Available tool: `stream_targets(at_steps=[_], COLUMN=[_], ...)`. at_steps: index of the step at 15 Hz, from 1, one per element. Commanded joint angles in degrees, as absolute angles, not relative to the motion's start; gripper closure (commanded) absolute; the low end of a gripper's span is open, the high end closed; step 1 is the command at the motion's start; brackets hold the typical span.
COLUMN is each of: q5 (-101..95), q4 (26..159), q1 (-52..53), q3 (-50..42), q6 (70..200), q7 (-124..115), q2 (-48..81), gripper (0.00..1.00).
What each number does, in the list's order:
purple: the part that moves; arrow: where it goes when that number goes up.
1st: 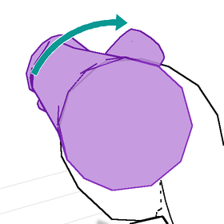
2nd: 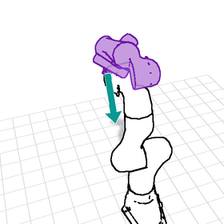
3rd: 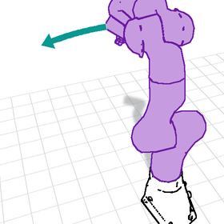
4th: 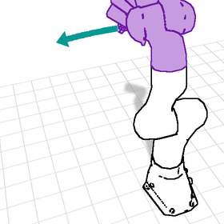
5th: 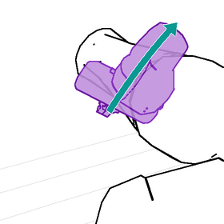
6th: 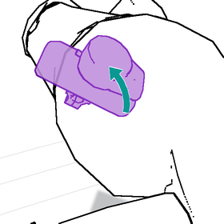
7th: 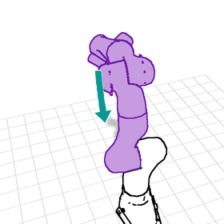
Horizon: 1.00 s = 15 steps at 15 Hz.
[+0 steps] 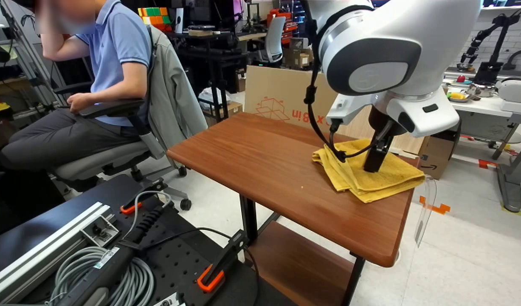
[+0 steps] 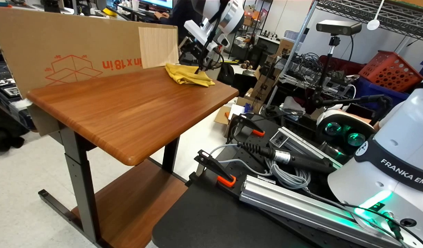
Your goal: Slide the yellow towel across the table.
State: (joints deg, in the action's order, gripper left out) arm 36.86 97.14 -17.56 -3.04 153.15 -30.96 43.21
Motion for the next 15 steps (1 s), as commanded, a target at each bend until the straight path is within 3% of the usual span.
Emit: stream_targets(at_steps=[1,6,15], q5=[38.55,34.99,23.31], q4=[98.98,106.85,126.96], q1=[-16.55,-13.36,-1.77], q3=[-3.90,-4.51,-2.82], q6=[150.69,141.85,141.06], q7=[-31.44,-29.35,-25.72], q2=[41.52,37.65,23.72], gripper=[0.00,0.00,0.00])
